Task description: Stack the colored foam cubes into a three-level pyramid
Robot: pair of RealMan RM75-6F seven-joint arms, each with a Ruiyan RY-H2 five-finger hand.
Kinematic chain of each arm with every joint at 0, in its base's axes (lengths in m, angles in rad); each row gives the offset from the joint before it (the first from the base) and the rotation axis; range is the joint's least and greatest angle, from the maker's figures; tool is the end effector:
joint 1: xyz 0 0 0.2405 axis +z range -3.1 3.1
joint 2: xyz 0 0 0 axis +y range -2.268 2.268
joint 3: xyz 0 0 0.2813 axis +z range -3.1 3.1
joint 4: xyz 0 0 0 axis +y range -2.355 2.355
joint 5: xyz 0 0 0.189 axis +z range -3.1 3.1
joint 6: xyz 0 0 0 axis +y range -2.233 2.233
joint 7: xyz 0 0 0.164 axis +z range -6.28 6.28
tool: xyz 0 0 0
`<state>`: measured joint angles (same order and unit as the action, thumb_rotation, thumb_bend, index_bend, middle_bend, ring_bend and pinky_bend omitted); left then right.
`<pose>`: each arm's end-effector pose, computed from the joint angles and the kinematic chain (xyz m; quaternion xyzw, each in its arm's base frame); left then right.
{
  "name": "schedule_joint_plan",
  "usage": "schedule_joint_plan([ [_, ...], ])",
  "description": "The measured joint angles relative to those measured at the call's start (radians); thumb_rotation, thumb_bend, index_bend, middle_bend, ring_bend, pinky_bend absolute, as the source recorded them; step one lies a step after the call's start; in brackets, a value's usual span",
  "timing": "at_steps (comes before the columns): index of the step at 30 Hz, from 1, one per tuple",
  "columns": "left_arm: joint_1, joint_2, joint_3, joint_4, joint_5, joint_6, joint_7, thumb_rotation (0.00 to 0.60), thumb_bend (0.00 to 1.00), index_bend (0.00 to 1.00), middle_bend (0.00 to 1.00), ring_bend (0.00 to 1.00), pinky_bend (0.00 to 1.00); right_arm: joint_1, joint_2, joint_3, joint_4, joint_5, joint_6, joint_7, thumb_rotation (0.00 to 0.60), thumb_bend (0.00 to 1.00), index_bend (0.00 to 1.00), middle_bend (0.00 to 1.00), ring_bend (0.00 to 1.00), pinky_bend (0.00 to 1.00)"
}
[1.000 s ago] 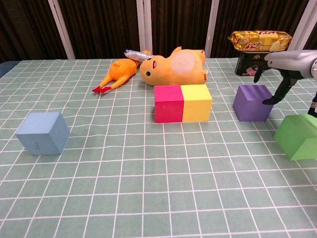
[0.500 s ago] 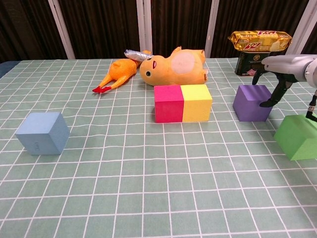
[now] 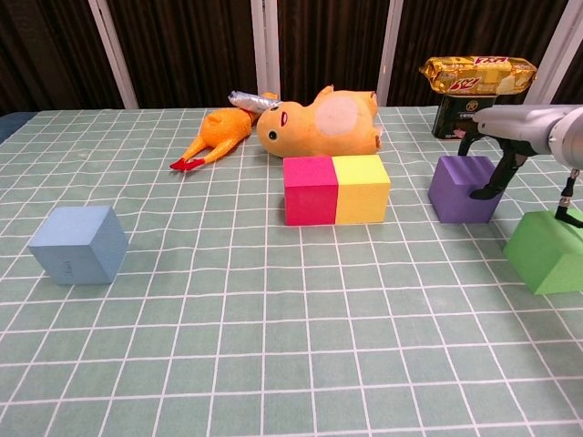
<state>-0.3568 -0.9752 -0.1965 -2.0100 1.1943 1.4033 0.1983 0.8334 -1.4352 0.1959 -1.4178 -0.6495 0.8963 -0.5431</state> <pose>-0.2205 0.2857 0.2217 -0.5688 -0.3925 -0.4525 0.5636 -0.2116 -0.4248 0.0483 0.6910 -0.4276 0.2566 0.5233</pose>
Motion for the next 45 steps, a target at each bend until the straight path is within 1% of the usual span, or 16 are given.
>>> schedule_joint_plan([
  [11, 0.005, 0.003, -0.008, 0.0, 0.002, -0.008, -0.011, 0.6, 0.1, 0.0, 0.02, 0.0, 0.0, 0.008, -0.008, -0.005, 0.01, 0.003, 0.011, -0.004, 0.6, 0.29, 0.0, 0.34, 0.15, 0.0],
  [25, 0.01, 0.009, -0.016, -0.001, 0.002, -0.015, -0.025, 0.6, 0.11, 0.0, 0.02, 0.0, 0.0, 0.023, -0.021, 0.001, 0.017, -0.001, 0.019, -0.006, 0.6, 0.3, 0.0, 0.35, 0.15, 0.0],
  [30, 0.011, 0.013, -0.021, 0.003, -0.002, -0.02, -0.034, 0.6, 0.1, 0.0, 0.02, 0.0, 0.0, 0.038, -0.017, 0.009, 0.025, -0.011, -0.001, -0.004, 0.6, 0.3, 0.0, 0.35, 0.15, 0.0],
  [37, 0.012, 0.015, -0.025, 0.009, -0.007, -0.025, -0.039, 0.6, 0.11, 0.0, 0.02, 0.0, 0.0, 0.066, -0.003, 0.012, 0.042, -0.044, -0.059, 0.007, 0.6, 0.29, 0.0, 0.35, 0.15, 0.0],
  [45, 0.011, 0.013, -0.027, 0.012, -0.019, -0.034, -0.041, 0.6, 0.1, 0.0, 0.02, 0.0, 0.0, 0.098, -0.01, -0.001, 0.061, -0.069, -0.094, 0.006, 0.6, 0.29, 0.0, 0.35, 0.15, 0.0],
])
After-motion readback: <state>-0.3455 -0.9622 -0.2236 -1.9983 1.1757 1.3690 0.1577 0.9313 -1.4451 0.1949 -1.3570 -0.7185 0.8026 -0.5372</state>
